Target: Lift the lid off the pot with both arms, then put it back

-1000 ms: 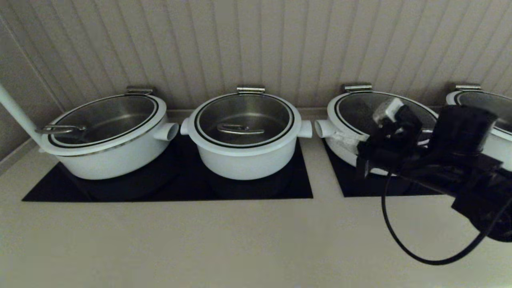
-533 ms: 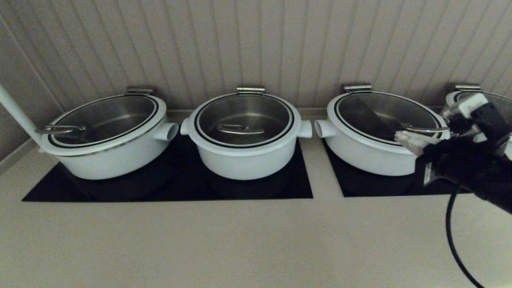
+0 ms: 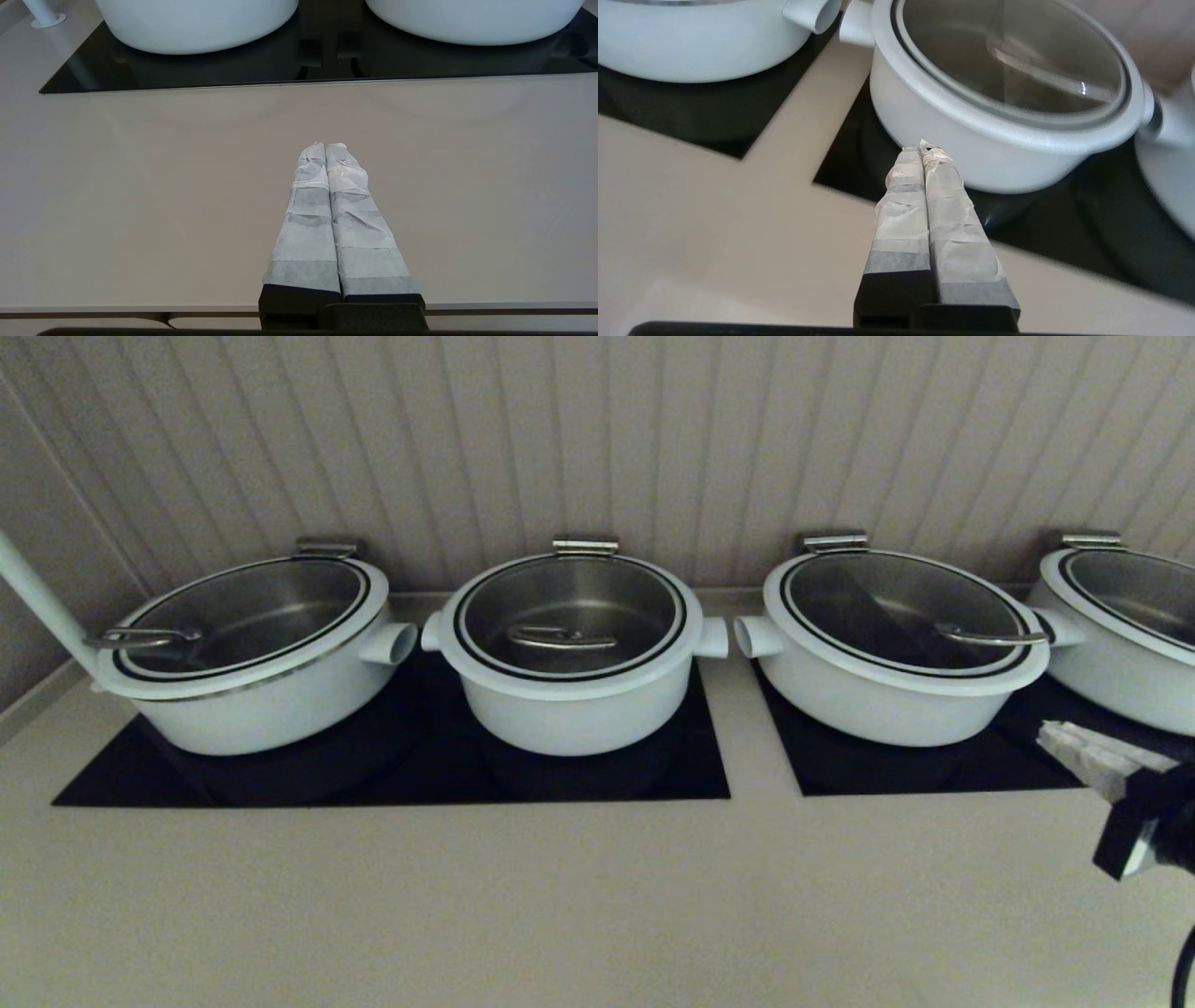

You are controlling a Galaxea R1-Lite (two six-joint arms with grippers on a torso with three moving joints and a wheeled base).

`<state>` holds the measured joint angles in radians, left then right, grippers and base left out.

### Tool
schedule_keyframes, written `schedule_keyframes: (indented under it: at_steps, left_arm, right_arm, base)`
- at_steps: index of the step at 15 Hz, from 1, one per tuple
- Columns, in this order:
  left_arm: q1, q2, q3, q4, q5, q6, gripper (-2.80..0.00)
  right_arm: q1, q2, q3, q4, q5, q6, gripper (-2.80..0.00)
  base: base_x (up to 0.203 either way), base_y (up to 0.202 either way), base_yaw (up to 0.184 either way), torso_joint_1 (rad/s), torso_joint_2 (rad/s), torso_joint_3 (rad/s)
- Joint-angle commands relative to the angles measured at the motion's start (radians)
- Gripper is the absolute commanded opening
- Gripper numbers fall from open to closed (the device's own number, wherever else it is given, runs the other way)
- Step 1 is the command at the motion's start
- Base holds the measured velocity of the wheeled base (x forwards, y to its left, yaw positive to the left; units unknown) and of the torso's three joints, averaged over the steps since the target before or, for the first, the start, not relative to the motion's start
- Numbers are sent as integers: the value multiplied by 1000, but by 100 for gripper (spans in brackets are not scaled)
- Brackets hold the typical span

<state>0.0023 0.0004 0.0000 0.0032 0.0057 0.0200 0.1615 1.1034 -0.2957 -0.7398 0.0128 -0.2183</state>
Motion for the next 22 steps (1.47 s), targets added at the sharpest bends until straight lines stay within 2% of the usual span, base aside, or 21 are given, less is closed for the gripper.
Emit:
schedule_keyframes:
  at_steps: [1,2,4,6,9,11,12,15,18,22]
  left_arm:
    - [1,0,0,0,0,0,-280]
    - [1,0,0,0,0,0,-280]
    - [0,0,0,0,0,0,-280]
    - [1,0,0,0,0,0,-280]
    - [1,0,0,0,0,0,-280]
    - [1,0,0,0,0,0,-280]
    - [1,0,0,0,0,0,-280]
    - [1,0,0,0,0,0,-280]
    - [0,0,0,0,0,0,-280]
    - [1,0,0,0,0,0,-280]
  right_arm:
    - [-125,-101,78,3,68,13,-280]
    - [-183,-155,130,7,130,39,-280]
    - [-240,-271,208,31,223,87,-280]
    - [-280,-397,269,89,259,114,-280]
    - [-295,-546,292,186,234,145,-280]
    - [-294,-664,294,303,197,147,-280]
    - [-291,-726,295,375,161,147,-280]
    - [-261,-829,296,561,-40,150,-280]
    - [-227,-846,296,575,-45,139,-280]
    - [-186,-1031,296,725,26,65,-280]
  base:
    - [0,0,0,0,0,0]
    - [0,0,0,0,0,0]
    - [0,0,0,0,0,0]
    - [0,0,0,0,0,0]
    - [0,0,0,0,0,0]
    - [0,0,0,0,0,0]
    - [0,0,0,0,0,0]
    - [0,0,0,0,0,0]
    - [0,0,0,0,0,0]
    - [0,0,0,0,0,0]
